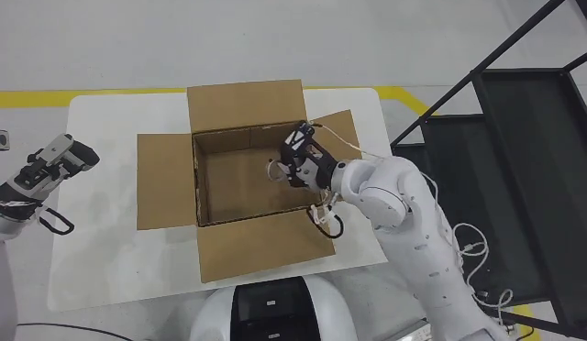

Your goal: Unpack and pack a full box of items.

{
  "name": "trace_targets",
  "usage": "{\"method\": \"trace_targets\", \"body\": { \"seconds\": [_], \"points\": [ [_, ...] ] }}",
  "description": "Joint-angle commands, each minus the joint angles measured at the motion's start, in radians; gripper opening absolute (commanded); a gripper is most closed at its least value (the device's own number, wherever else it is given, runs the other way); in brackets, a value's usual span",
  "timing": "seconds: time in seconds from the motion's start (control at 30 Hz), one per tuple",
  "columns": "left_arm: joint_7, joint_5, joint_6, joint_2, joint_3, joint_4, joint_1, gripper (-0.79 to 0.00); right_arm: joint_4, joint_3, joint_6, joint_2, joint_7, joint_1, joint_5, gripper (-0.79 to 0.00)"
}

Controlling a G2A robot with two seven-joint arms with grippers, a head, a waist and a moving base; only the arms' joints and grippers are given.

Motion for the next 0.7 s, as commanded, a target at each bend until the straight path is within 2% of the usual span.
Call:
{"method": "trace_targets", "body": {
  "seconds": [0.0,0.13,0.67],
  "points": [
    [0.000,0.000,0.000,0.000,0.000,0.000,0.000,0.000,-0.065,0.071,0.018,0.010,-0.022,-0.088,-0.015,-0.785],
    [0.000,0.000,0.000,0.000,0.000,0.000,0.000,0.000,-0.097,0.157,0.039,0.020,-0.102,-0.187,-0.003,-0.785],
    [0.000,0.000,0.000,0.000,0.000,0.000,0.000,0.000,-0.095,0.158,0.039,0.020,-0.109,-0.190,-0.002,-0.785]
  ]
}}
